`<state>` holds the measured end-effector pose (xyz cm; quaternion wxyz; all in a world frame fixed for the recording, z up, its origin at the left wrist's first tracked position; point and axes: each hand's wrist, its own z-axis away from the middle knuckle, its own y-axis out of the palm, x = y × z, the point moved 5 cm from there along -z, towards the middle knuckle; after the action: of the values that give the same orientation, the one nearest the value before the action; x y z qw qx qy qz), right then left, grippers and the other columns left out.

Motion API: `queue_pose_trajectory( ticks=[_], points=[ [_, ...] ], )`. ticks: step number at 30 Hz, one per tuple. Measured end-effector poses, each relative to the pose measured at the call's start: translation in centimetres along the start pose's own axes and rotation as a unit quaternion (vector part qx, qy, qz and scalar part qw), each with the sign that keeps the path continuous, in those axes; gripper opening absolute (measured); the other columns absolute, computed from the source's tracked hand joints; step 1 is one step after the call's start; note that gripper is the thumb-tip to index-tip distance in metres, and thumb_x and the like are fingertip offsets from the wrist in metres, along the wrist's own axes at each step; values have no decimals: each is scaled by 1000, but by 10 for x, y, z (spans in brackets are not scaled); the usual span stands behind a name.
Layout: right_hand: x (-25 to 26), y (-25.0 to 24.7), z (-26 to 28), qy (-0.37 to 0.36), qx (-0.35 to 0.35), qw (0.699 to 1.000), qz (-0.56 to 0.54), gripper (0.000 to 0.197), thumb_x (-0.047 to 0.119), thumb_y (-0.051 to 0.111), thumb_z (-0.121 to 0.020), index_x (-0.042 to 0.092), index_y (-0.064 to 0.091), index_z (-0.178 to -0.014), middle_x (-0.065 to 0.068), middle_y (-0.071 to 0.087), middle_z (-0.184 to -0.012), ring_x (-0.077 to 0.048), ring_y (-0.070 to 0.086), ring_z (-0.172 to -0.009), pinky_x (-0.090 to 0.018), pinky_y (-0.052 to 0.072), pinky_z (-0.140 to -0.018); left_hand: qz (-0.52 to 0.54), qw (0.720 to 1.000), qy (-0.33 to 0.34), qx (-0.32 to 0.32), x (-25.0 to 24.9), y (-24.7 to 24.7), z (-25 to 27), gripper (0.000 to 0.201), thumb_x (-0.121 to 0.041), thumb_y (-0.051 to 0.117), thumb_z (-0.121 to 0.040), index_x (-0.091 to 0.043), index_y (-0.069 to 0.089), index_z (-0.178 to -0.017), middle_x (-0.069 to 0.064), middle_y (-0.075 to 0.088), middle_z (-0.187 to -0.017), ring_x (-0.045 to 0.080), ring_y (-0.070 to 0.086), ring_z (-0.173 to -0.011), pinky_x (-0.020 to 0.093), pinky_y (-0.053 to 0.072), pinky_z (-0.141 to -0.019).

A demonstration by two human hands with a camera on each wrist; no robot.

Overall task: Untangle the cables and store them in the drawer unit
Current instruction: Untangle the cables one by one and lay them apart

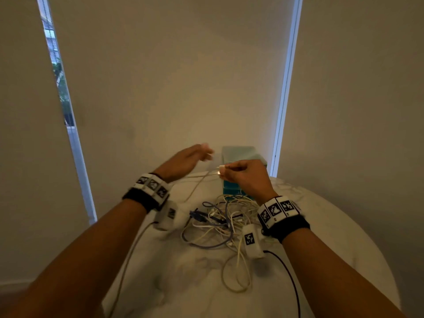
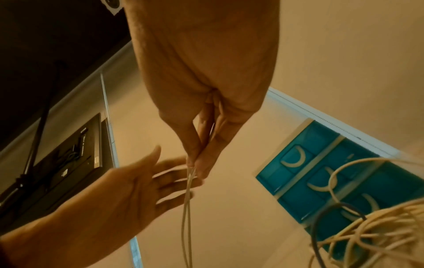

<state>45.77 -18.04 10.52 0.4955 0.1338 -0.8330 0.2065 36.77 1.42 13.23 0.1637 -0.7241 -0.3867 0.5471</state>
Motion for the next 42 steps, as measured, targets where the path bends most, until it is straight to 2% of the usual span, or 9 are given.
queue_pose_trajectory(
  ticks=[4, 8, 11, 14, 22, 26, 35, 38, 42],
  points=[
    [2, -5, 8, -12, -1, 999, 34, 23, 21, 88, -87, 8, 82, -105, -2, 82, -89, -3, 78, -78, -16, 60, -71, 53, 993, -49, 97, -28, 61, 3, 79, -66, 2, -107, -21, 67, -103, 3, 67, -83, 19, 63, -73, 30, 50, -70],
    [-29, -4, 20, 73, 86, 986, 123, 50, 43, 90, -82, 16, 67, -117, -1, 80, -94, -19, 78, -87, -37, 64, -83, -9, 990, -132, 57, -3, 56, 2, 63, -67, 7, -107, -29, 57, -118, -2, 59, -98, 13, 52, -84, 33, 44, -79],
    [-47, 19, 45, 80, 293, 902, 308, 54, 69, 87, -71, 34, 69, -109, 16, 68, -106, -12, 67, -102, -35, 56, -91, 18, 989, -150, 5, 23, 41, 1, 70, -77, 35, -100, -17, 70, -112, 5, 62, -101, 17, 54, -84, 34, 47, -75],
    [-66, 34, 67, 95, 395, 821, 402, 47, 53, 92, -74, 40, 69, -113, 22, 58, -96, -9, 59, -97, -33, 51, -88, 64, 991, -118, -17, 31, 39, 3, 54, -69, 63, -94, -16, 66, -94, 1, 50, -78, 14, 45, -70, 29, 40, -64],
    [-107, -8, 28, 136, 157, 927, 311, 19, 12, 87, -78, 27, 80, -87, 8, 77, -81, -7, 69, -67, -20, 54, -58, 330, 935, -127, -35, 26, 100, -3, 43, -55, 72, -95, -23, 48, -78, -6, 33, -62, 10, 27, -53, 26, 23, -51],
    [-127, -14, 34, 149, 32, 985, 77, 21, 5, 87, -75, 14, 77, -92, -5, 73, -66, -23, 64, -56, -40, 57, -62, 390, 911, -133, 3, 28, 131, -7, 41, -50, 71, -98, -26, 44, -77, -5, 29, -64, 10, 23, -52, 23, 21, -47],
    [-83, -41, 50, 99, 269, 955, -75, 37, 13, 75, -96, 24, 72, -132, -1, 74, -127, -38, 61, -89, -38, 52, -76, 424, 895, -136, 8, 40, 141, -5, 38, -54, 71, -98, -26, 49, -84, -6, 23, -67, 12, 17, -57, 34, 12, -58],
    [-92, -24, 71, 108, 399, 909, 47, 41, 22, 81, -93, 27, 72, -133, 1, 74, -130, -16, 69, -88, -29, 55, -71, 432, 891, -138, 6, 39, 144, -1, 39, -53, 71, -98, -30, 45, -81, -5, 22, -69, 12, 17, -57, 34, 11, -59],
    [-106, -20, 59, 112, 267, 957, -20, 16, 15, 75, -97, 9, 81, -111, -13, 79, -99, -12, 65, -70, -22, 55, -65, 421, 897, -132, 13, 35, 145, 3, 44, -60, 74, -93, -29, 47, -79, -5, 26, -66, 13, 18, -57, 27, 19, -52]
  ],
)
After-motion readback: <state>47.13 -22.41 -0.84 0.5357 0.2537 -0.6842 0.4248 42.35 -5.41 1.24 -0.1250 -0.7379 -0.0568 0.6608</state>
